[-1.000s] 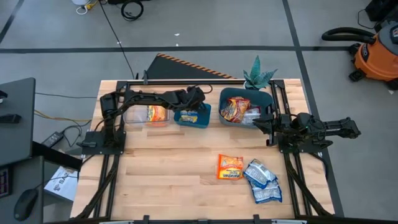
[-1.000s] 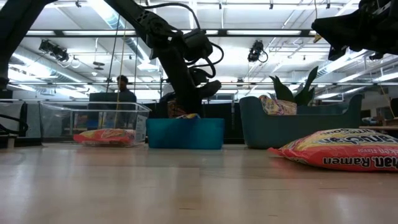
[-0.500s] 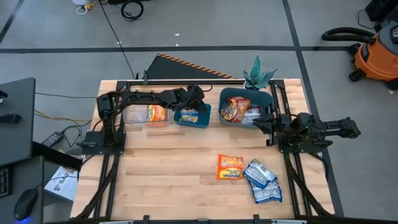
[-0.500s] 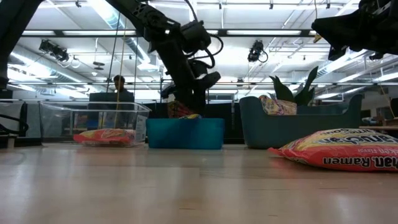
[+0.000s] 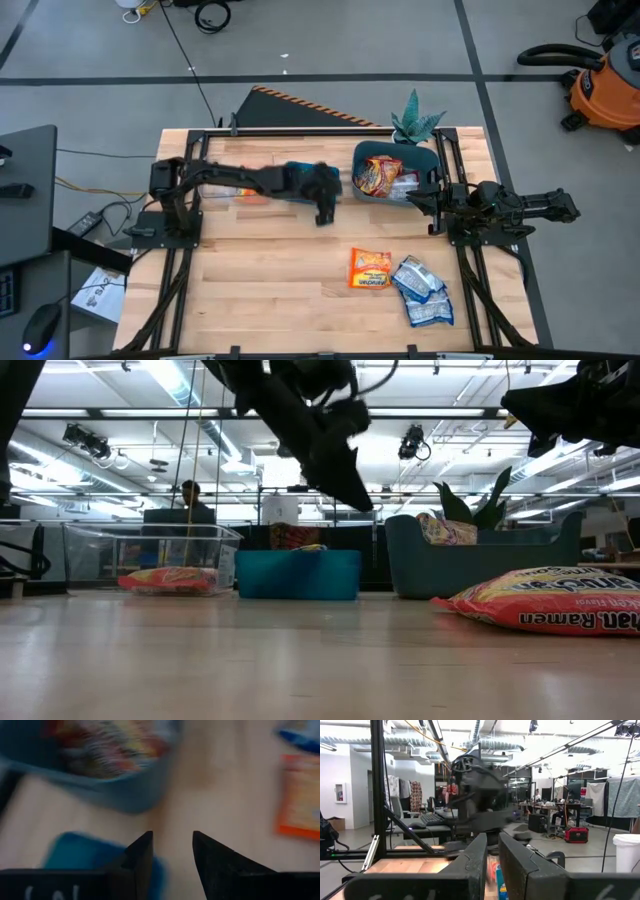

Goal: Sort Maruchan noodles
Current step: Put the orange noodle pack into the transparent bin

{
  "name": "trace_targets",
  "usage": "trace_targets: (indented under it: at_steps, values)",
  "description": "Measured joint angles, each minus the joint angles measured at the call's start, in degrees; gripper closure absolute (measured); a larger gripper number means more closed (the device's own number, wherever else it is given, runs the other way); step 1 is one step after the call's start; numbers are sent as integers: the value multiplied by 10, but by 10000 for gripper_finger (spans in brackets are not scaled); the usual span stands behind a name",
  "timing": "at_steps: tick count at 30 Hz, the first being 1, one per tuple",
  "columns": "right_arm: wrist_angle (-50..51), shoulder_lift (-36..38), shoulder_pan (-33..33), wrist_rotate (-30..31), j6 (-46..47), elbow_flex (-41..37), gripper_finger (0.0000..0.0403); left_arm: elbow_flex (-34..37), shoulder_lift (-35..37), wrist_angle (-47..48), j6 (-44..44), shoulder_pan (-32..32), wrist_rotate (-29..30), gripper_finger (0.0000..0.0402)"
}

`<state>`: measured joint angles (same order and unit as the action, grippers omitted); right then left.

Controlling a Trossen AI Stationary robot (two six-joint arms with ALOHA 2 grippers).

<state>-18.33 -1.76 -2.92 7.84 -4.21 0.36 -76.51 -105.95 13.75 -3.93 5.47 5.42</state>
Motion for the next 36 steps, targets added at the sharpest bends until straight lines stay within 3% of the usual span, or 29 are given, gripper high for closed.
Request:
trace_targets:
  at_steps: [6, 12, 16, 20, 26, 31, 36]
  values:
    - [0, 0, 0, 0, 0, 0, 348, 0, -1, -12, -3, -85, 11, 259]
    - [0, 0, 0, 0, 0, 0, 348, -1, -46, -63, 104, -141, 8, 259]
    - [0, 0, 0, 0, 0, 0, 348, -1, -77, -94, 115, -174, -2, 259]
    - [0, 0, 0, 0, 0, 0, 348, 0, -96, -98, 40, -213, 45, 259]
    - [0, 0, 0, 0, 0, 0, 348, 0, -133, -175, -156, -266, 123, 259]
    - [0, 0, 0, 0, 0, 0, 348, -1, -162, -235, -269, -289, 128, 259]
    - [0, 0, 0, 0, 0, 0, 348, 0, -162, -231, -312, -292, 130, 259]
